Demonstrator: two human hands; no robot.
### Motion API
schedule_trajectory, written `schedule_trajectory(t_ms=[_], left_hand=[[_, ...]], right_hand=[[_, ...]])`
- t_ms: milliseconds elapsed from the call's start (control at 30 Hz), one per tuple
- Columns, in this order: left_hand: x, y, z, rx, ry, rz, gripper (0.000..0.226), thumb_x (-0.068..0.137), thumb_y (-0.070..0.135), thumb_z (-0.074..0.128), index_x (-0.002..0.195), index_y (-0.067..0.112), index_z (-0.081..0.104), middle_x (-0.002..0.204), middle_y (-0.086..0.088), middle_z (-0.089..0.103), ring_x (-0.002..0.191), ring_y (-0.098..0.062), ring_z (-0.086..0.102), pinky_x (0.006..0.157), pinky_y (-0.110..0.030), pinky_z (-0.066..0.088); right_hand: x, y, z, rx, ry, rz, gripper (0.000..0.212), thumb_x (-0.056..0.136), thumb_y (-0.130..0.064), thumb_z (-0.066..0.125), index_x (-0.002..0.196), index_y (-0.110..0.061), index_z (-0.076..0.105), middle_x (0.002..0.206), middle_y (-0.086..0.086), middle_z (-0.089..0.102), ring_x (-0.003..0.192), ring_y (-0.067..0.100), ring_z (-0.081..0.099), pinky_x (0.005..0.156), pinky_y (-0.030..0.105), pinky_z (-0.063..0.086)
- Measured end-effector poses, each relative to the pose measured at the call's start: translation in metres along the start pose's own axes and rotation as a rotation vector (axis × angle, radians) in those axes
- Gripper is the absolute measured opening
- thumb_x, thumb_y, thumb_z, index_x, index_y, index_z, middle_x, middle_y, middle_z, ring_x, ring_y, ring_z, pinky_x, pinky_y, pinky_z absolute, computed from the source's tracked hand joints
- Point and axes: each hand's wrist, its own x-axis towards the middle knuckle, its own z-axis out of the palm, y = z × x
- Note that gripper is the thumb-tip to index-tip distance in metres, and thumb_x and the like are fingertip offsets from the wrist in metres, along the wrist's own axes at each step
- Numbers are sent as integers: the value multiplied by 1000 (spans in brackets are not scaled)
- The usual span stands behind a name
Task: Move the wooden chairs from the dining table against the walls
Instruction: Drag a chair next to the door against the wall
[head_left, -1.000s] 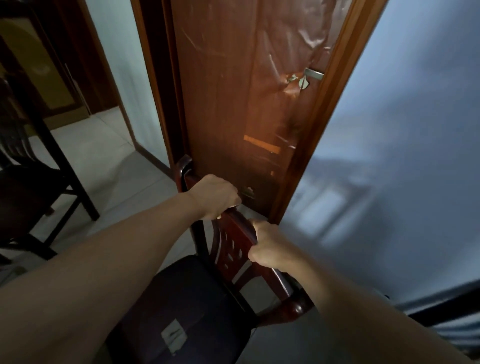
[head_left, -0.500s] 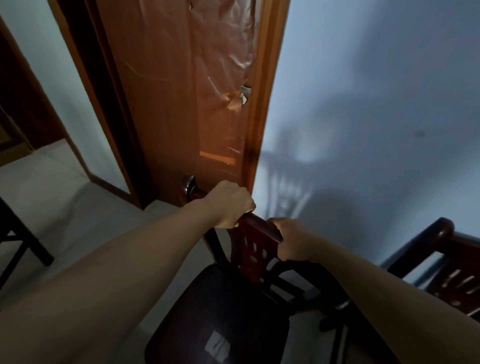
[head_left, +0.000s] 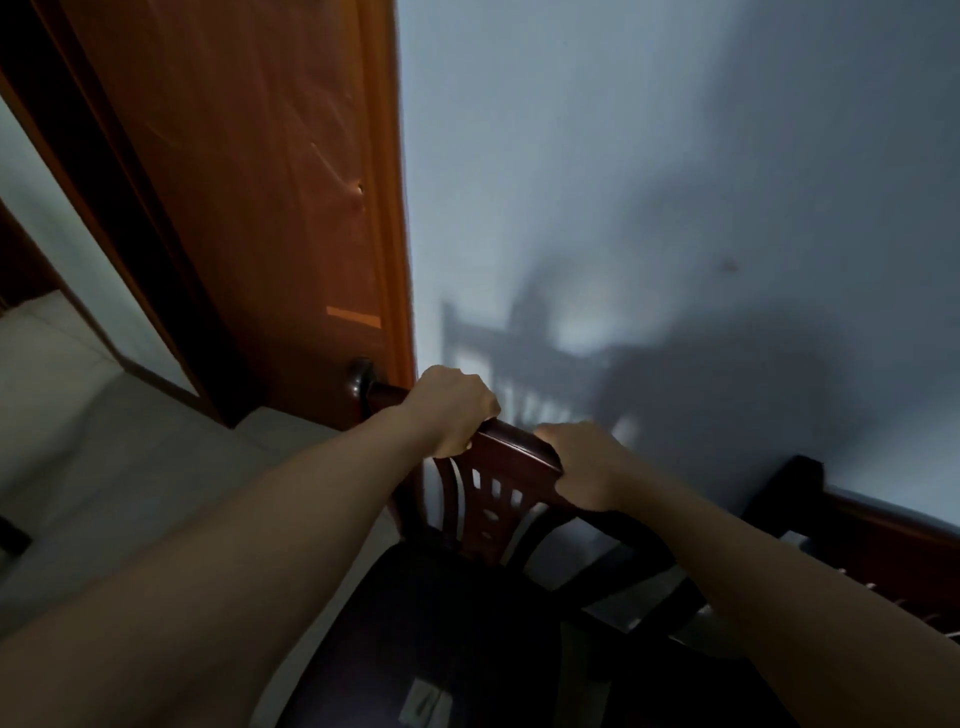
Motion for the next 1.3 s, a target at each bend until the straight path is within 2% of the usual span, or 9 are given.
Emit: schedule_trajectory(t_ms=[167,333,500,633,767,867,967,1100,1300], left_hand=[[35,-7,13,-41,8,-41,29,86,21,62,115,21,61,109,-1,64,103,-27,62,66,-30,35],[80,-16,27,-97,64,-43,30,88,10,56,114,22,63,111,-2,67,103,-28,63,69,-31,41],[116,-18,41,-144,155,10,34,91,7,51,121,19,60,120,-3,64,112,-25,59,74,-32,43],[138,-18,57,-178,177,43,41,84,5,55,121,22,60,121,1,63,110,-22,59,77,-36,52],[150,-13,65,-154,176,61,34,84,8,54,114,20,64,115,0,63,108,-22,57,64,-30,40],[150,-17,69,-162,196,88,33,86,16,53,118,22,62,115,0,62,110,-22,56,64,-29,37],[144,-20,72,-205,196,77,36,87,16,52,122,21,59,116,-2,62,112,-23,56,69,-30,43],[134,-22,71,-230,151,76,42,87,15,55,129,19,51,127,-4,57,119,-24,52,85,-34,47],[101,-32,64,-216,-6,87,79,86,27,62,151,21,19,156,-8,25,142,-27,29,111,-43,31]], right_hand=[[19,21,4,-90,109,42,27,84,-6,59,110,-10,51,102,11,62,93,31,61,69,32,42],[53,44,9,-16,169,196,24,90,-6,55,114,-9,51,110,14,61,100,31,59,83,38,47],[80,64,12,11,186,298,27,91,-11,51,118,-10,54,117,15,61,106,31,59,82,34,46],[86,72,16,-68,220,402,33,94,-11,46,127,-13,49,123,14,59,111,34,59,85,39,50],[88,80,21,-65,231,464,35,94,-11,45,129,-13,48,123,14,60,109,34,61,82,41,52],[90,78,26,-63,266,485,40,93,-7,48,132,-13,45,124,13,60,109,32,60,78,37,50],[91,73,30,-67,242,499,51,89,-5,53,137,-10,38,128,16,55,114,33,55,87,38,46],[85,66,38,-139,202,511,73,85,-21,62,145,-9,22,140,17,41,128,36,41,109,45,30],[73,43,34,-98,164,496,86,86,-27,61,151,-9,7,152,21,18,140,40,21,115,48,22]])
